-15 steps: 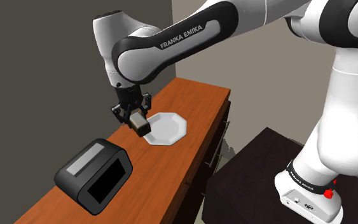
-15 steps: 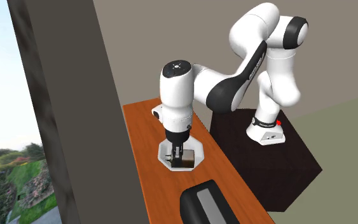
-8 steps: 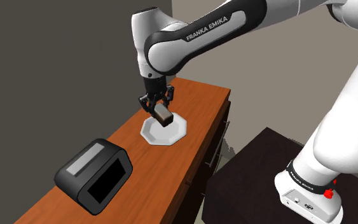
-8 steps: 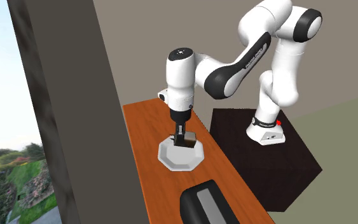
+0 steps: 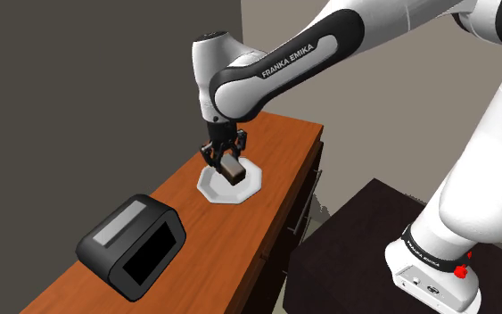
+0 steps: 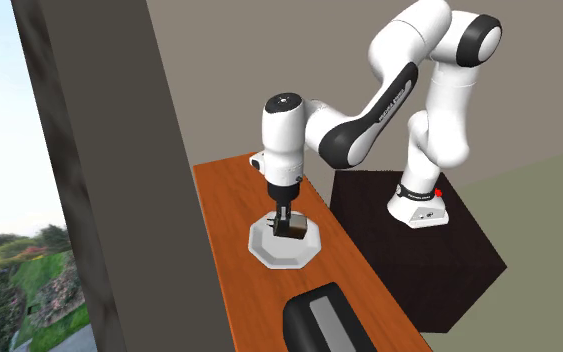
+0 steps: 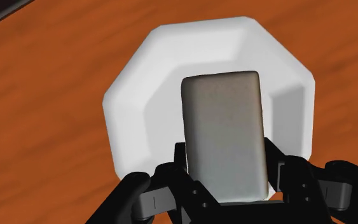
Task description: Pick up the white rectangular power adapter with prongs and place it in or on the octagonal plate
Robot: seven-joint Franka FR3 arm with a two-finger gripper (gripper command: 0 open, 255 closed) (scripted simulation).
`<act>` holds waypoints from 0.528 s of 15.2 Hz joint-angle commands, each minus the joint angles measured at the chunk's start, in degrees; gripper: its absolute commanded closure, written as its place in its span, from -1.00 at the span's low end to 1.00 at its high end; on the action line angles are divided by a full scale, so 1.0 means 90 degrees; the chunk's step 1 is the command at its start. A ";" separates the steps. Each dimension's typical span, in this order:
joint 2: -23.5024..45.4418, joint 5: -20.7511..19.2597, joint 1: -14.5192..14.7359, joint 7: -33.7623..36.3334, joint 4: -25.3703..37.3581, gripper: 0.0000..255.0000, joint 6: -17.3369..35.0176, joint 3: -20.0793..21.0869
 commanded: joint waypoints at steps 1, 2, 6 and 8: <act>0.0061 -0.0036 0.0004 0.0022 -0.0110 1.00 0.0170 -0.0005; 0.0103 -0.0060 0.0009 0.0038 -0.0153 1.00 0.0249 -0.0007; 0.0215 -0.0127 0.0021 0.0081 -0.0256 1.00 0.0451 -0.0016; 0.0216 -0.0127 0.0022 0.0081 -0.0255 1.00 0.0451 -0.0016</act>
